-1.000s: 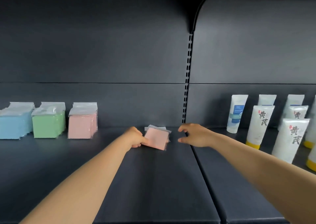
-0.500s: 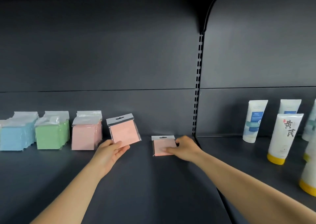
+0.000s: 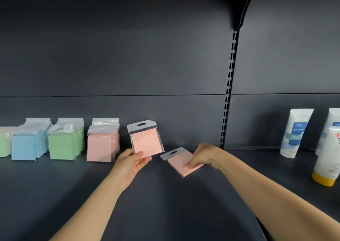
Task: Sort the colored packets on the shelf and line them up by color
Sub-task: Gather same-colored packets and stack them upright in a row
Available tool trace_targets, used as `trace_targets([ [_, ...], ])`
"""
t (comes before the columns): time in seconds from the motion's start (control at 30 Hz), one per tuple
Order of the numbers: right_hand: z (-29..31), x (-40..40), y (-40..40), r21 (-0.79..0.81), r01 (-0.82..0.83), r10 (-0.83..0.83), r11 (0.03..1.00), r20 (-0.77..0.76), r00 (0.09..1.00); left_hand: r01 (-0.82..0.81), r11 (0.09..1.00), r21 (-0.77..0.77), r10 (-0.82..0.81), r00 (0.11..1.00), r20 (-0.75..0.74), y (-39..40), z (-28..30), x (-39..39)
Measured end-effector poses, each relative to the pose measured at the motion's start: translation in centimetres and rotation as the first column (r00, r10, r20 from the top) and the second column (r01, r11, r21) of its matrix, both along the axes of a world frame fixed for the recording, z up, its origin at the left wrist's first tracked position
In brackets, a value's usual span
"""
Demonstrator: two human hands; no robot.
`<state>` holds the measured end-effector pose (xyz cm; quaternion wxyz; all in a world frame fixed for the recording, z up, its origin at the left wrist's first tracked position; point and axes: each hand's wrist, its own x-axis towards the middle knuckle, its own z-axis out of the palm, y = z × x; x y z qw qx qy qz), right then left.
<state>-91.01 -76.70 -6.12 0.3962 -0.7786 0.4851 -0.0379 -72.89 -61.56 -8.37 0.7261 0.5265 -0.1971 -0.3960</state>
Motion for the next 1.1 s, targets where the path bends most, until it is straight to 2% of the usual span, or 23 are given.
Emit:
trace_targets([
  [0.3,-0.1,-0.4,-0.2,0.022,0.009,-0.011,1.0,0.066,0.998,-0.008,1.0,-0.008,0.007,0.999,-0.041,0.1,0.0,0.2],
  [0.43,0.0,-0.8,-0.4,0.095,-0.022,0.011,0.995,0.109,0.994,0.001,1.0,-0.025,-0.001,1.0,-0.024,0.1,0.1,0.1],
  [0.53,0.3,-1.3,-0.1,0.139,-0.02,-0.012,0.99,0.223,0.975,0.008,0.999,-0.048,-0.009,1.0,-0.022,0.1,0.2,-0.1],
  [0.73,0.7,-2.5,1.4,0.23,0.103,-0.2,0.968,0.454,0.868,-0.042,0.999,-0.028,0.04,0.997,-0.058,0.3,0.8,-0.8],
  [0.83,1.0,-2.4,2.6,0.277,0.142,-0.282,0.95,0.574,0.769,-0.053,0.998,-0.044,0.049,0.996,-0.077,0.4,0.7,-0.7],
  [0.97,1.9,-0.9,5.3,0.318,0.091,-0.303,0.944,0.72,0.624,0.033,0.999,-0.019,-0.033,0.999,-0.007,1.6,0.9,0.0],
  [1.1,2.2,3.2,9.7,0.288,0.095,-0.291,0.953,0.779,0.556,0.17,0.985,-0.033,-0.165,0.98,0.11,5.1,2.0,2.6],
])
